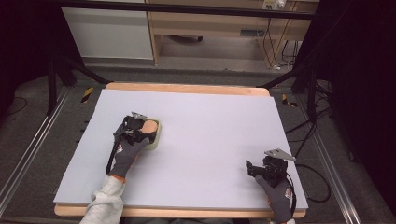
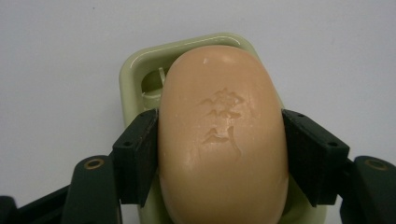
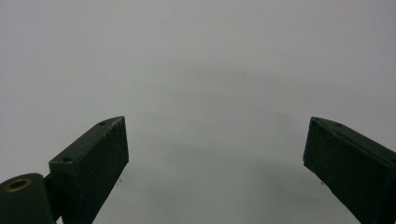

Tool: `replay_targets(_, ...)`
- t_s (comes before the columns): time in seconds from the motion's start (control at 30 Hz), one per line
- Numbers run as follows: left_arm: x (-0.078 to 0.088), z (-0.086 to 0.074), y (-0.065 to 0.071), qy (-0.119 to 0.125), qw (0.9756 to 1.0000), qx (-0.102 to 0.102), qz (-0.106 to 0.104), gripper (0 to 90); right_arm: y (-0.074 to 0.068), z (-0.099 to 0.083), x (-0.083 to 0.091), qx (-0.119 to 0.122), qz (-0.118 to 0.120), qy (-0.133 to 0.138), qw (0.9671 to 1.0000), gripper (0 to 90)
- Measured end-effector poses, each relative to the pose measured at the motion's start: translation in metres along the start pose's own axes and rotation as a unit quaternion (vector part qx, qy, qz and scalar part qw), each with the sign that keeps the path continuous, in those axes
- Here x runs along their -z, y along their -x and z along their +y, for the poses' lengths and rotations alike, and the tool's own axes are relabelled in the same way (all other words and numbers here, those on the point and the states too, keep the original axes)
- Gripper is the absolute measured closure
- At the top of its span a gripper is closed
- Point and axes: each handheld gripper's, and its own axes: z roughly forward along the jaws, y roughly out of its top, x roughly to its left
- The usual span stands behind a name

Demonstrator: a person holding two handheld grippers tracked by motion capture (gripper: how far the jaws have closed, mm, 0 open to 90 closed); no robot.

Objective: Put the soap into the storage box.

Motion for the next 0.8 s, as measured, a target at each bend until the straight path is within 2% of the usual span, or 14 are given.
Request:
replay_targets(0.33, 0.002, -0.001, 0.001, -0.001, 1.0, -0.003, 0.0, 30.7, 0.0, 0.0, 0.0, 0.002, 0.001, 0.0, 1.0, 7.0)
replay_targets(0.6, 0.018, 0.003, 0.004, 0.023, 0.9996, -0.005, -0.013, 29.3, 0.0, 0.0, 0.001, 0.001, -0.001, 0.001, 1.0, 7.0)
replay_targets(0.8, 0.036, 0.001, 0.006, 0.046, 0.9988, -0.005, -0.018, 28.6, 0.001, 0.0, 0.001, 0.0, -0.003, 0.001, 1.0, 7.1)
